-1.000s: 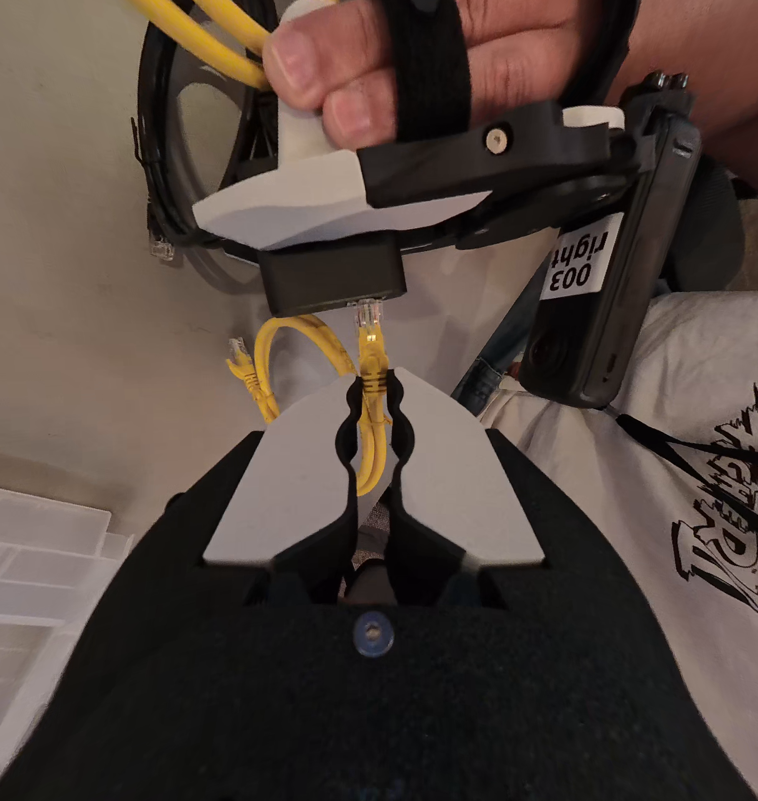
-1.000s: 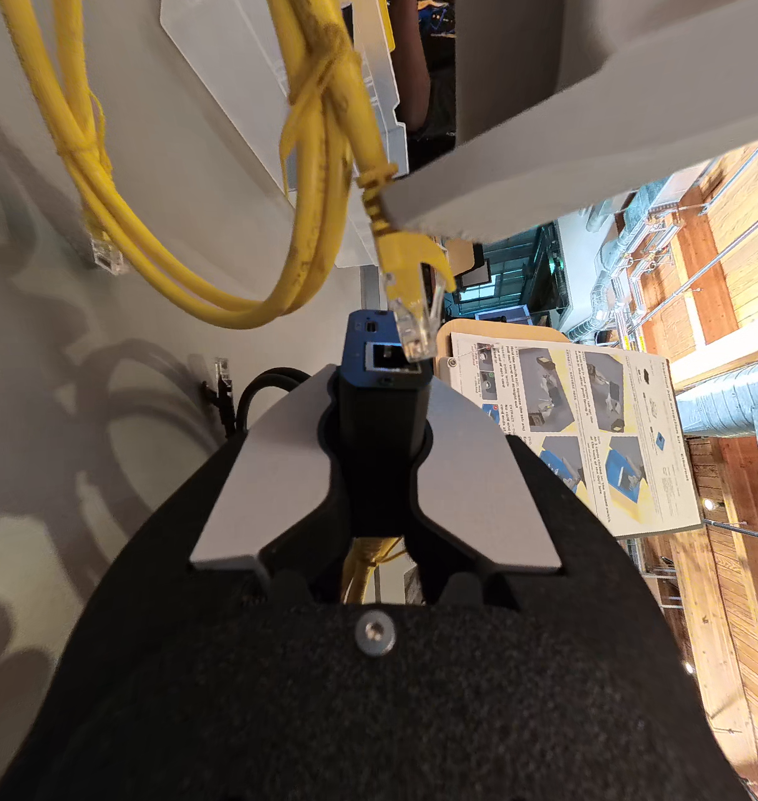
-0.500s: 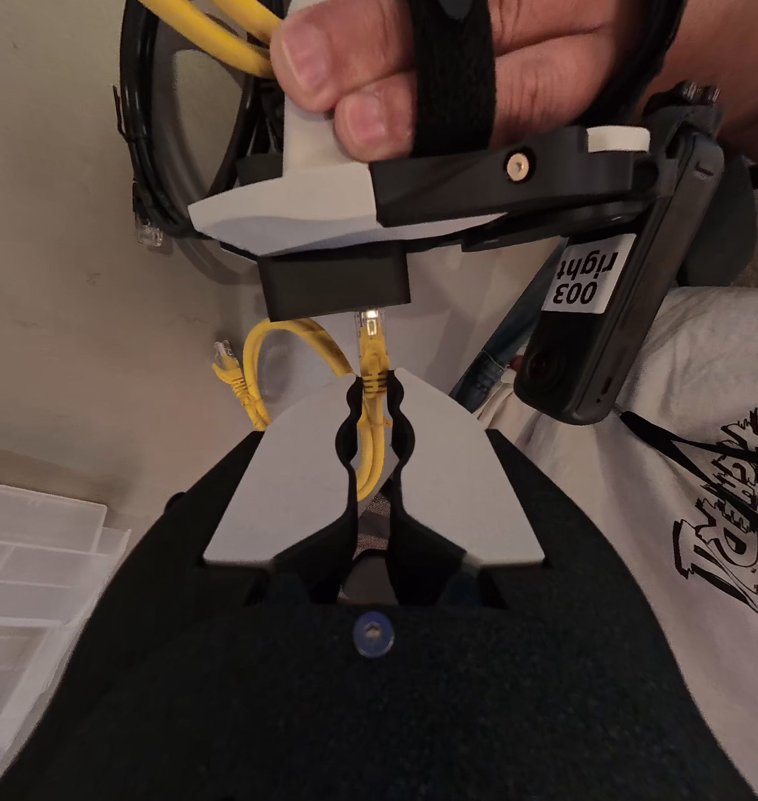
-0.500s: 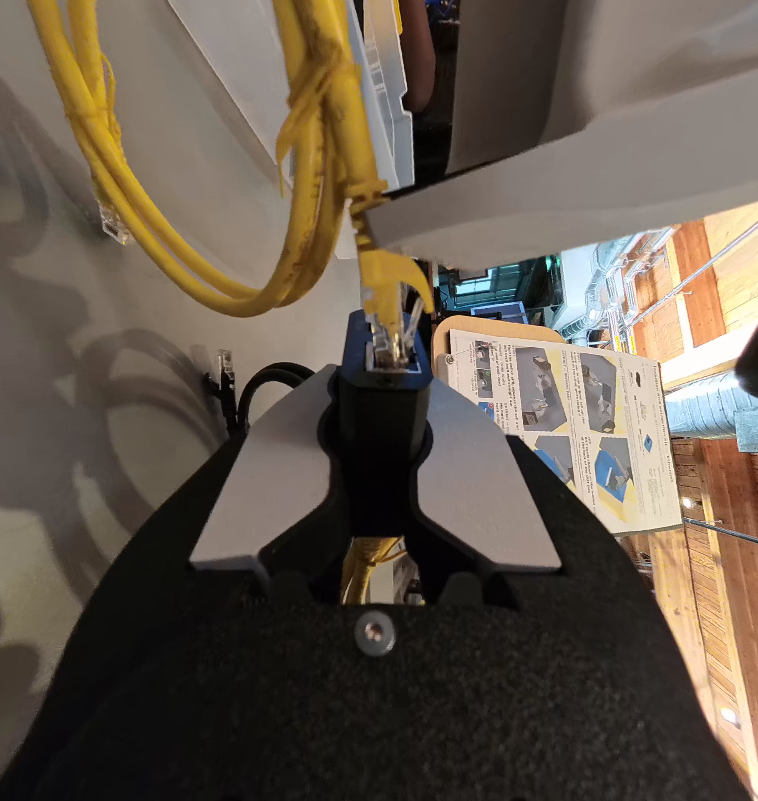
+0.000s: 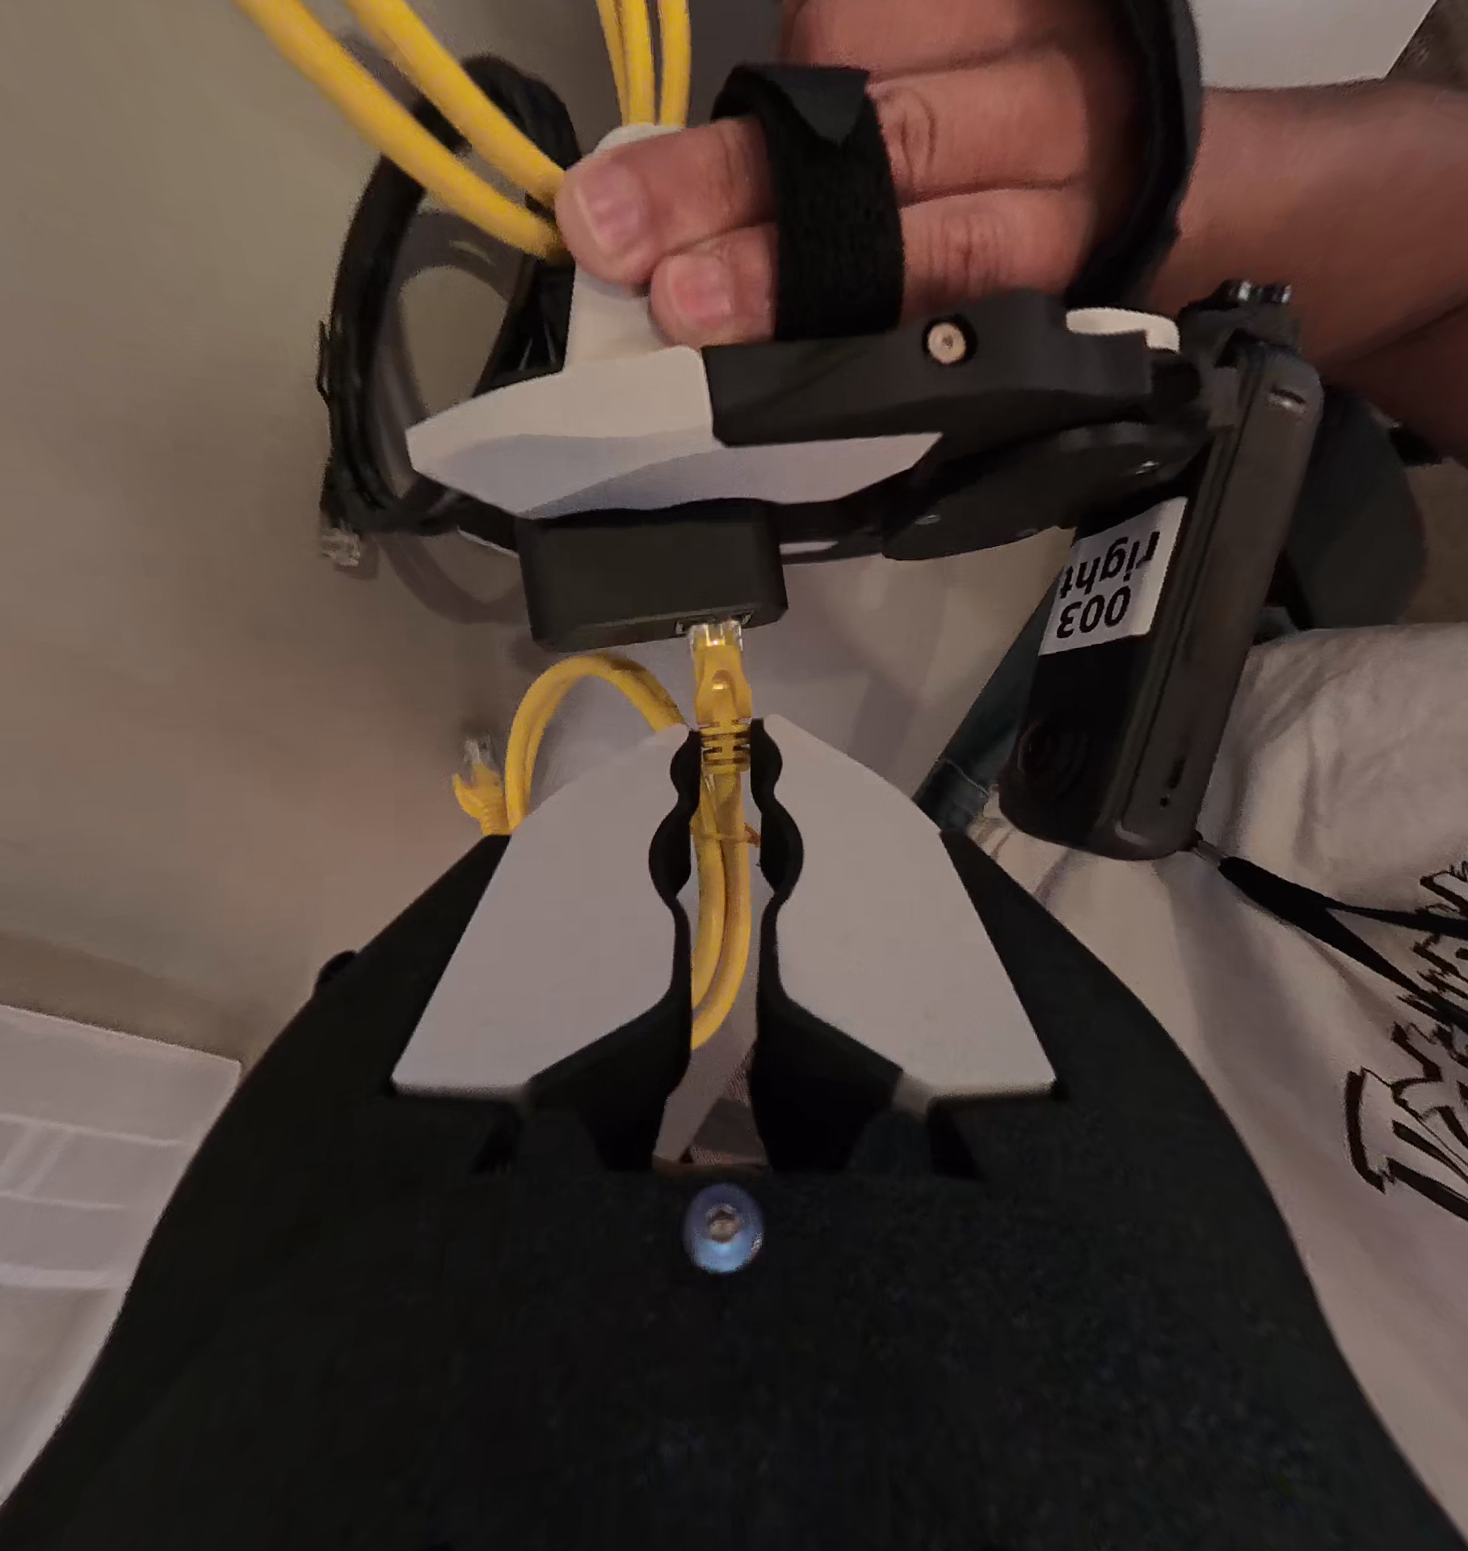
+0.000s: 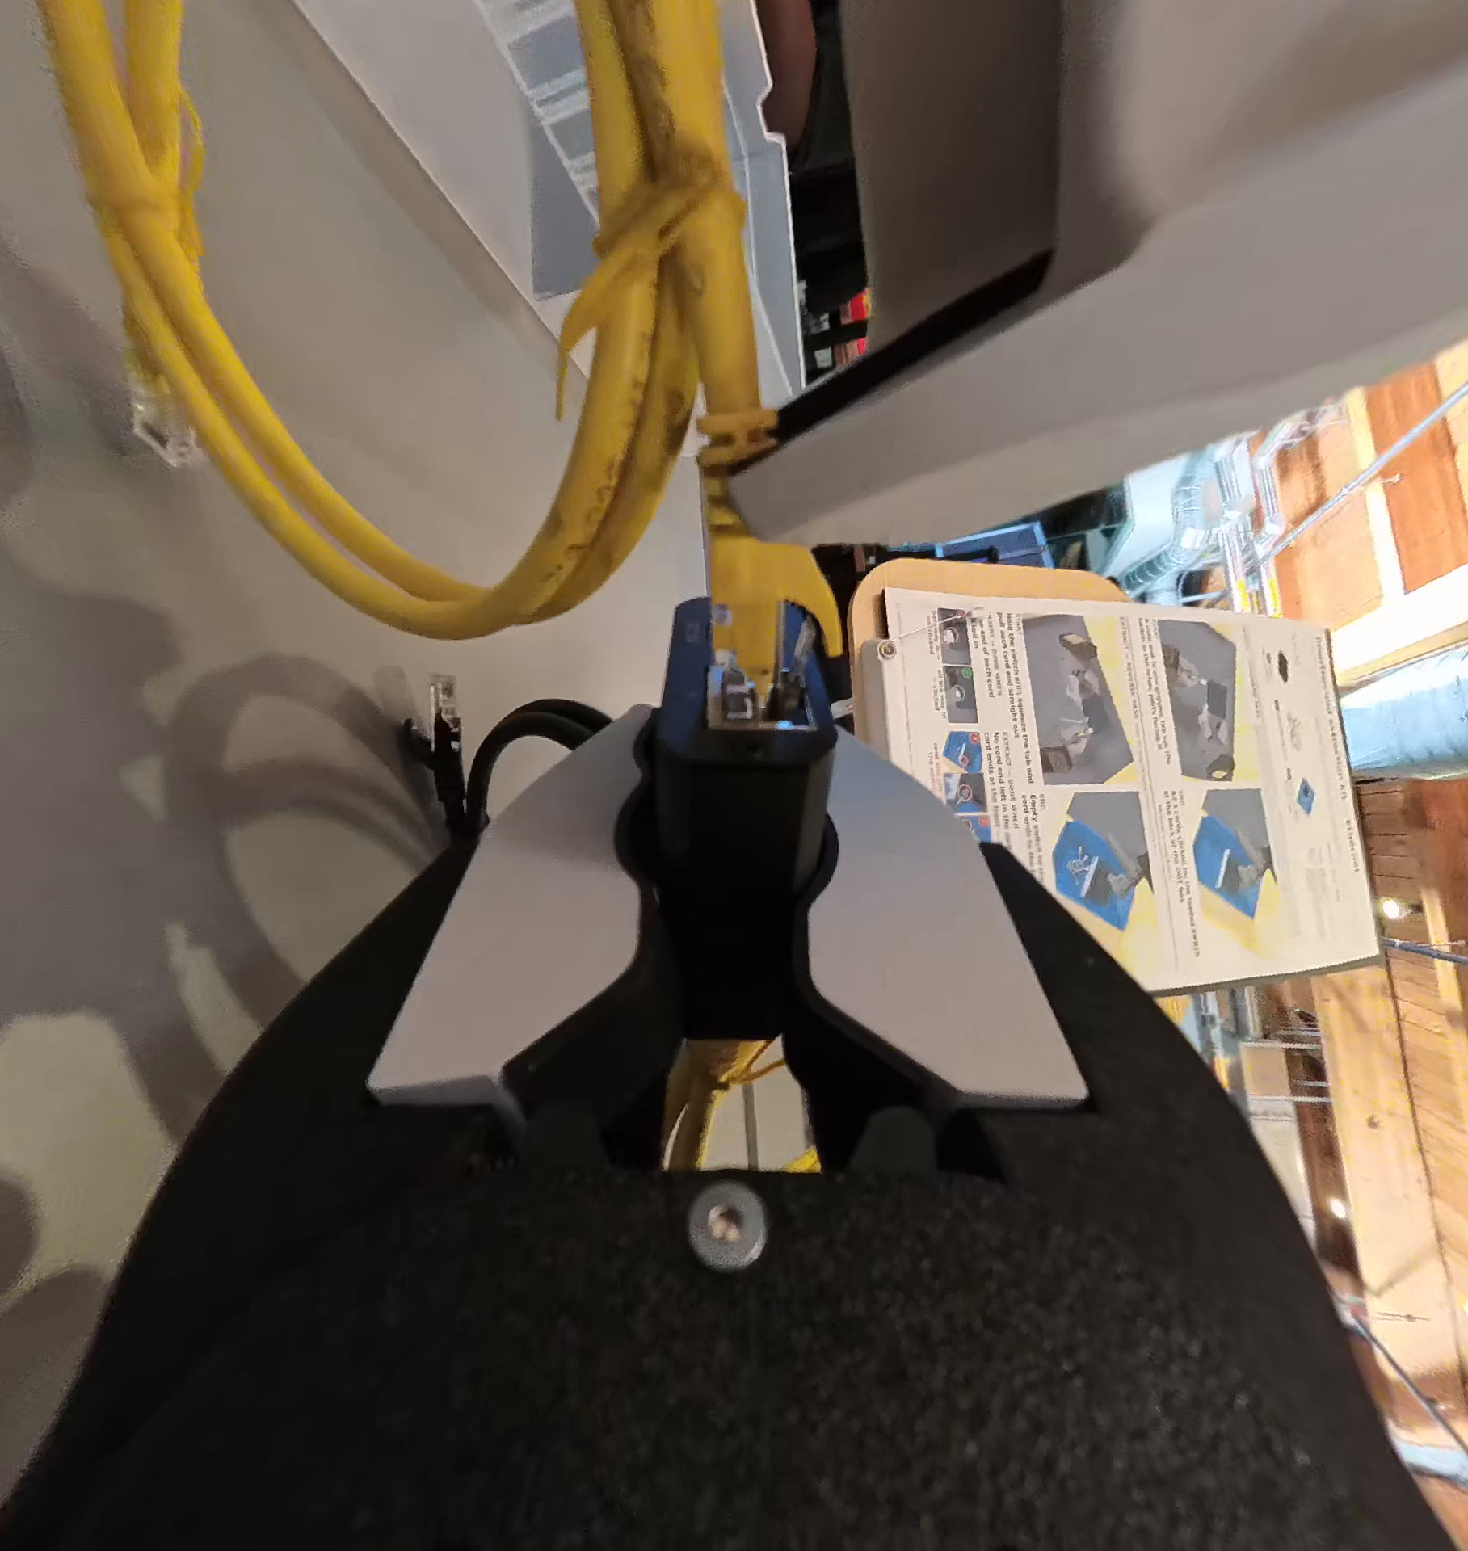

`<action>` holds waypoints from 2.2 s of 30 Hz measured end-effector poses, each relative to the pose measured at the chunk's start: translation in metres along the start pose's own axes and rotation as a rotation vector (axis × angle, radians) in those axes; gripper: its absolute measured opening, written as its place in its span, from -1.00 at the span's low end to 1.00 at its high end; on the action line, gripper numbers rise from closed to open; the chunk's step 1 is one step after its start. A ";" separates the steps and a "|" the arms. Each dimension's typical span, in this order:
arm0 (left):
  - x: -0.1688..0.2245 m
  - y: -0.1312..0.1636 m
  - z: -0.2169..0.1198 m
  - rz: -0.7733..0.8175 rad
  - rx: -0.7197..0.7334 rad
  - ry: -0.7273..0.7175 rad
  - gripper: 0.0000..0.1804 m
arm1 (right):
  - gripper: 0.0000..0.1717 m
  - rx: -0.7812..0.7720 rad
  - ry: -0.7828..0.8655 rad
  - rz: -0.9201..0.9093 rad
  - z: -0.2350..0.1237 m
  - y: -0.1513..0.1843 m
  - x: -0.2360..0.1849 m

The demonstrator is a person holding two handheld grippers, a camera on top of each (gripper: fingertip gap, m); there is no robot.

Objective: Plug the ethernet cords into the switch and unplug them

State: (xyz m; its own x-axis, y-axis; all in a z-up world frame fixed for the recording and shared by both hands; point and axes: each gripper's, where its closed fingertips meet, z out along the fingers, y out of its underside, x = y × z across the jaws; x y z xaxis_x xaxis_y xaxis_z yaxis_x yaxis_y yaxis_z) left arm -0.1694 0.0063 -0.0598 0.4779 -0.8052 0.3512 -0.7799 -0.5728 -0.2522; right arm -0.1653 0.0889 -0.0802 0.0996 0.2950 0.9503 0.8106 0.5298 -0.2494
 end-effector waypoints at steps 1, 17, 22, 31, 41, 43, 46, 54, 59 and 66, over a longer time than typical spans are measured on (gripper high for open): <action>0.001 -0.001 -0.001 0.021 0.027 -0.007 -0.88 | -0.70 0.005 -0.002 0.009 0.000 0.000 0.001; -0.008 0.001 -0.017 0.269 0.647 -0.407 -0.54 | -0.70 0.017 -0.034 0.111 0.003 0.009 0.005; -0.007 0.001 -0.014 0.278 0.704 -0.421 -0.75 | -0.70 0.016 -0.035 0.112 0.003 0.010 0.006; -0.008 -0.002 -0.006 0.264 0.753 -0.398 -0.75 | -0.70 0.030 -0.041 0.119 0.001 0.007 0.005; -0.007 0.006 0.002 0.230 0.775 -0.333 -0.84 | -0.70 0.052 -0.056 0.088 0.000 0.004 -0.001; -0.008 0.007 0.000 0.236 0.746 -0.355 -0.85 | -0.70 0.044 -0.051 0.075 0.000 0.003 -0.003; -0.007 0.007 -0.003 0.272 0.711 -0.405 -0.86 | -0.70 0.043 -0.040 0.061 -0.002 0.002 -0.002; -0.006 0.009 0.004 0.278 0.624 -0.375 -0.88 | -0.70 0.045 -0.047 0.037 -0.004 -0.005 -0.008; -0.007 0.007 0.001 0.271 0.630 -0.402 -0.88 | -0.70 0.047 -0.040 0.056 -0.003 -0.005 -0.005; -0.001 0.003 -0.003 0.160 0.714 -0.255 -0.81 | -0.70 0.044 -0.039 0.056 -0.001 0.000 -0.004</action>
State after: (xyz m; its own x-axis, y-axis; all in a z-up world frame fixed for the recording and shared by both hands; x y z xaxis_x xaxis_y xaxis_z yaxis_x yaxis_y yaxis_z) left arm -0.1734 0.0053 -0.0580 0.5277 -0.8470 0.0648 -0.4392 -0.3373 -0.8327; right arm -0.1650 0.0867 -0.0840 0.1212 0.3556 0.9267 0.7783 0.5454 -0.3111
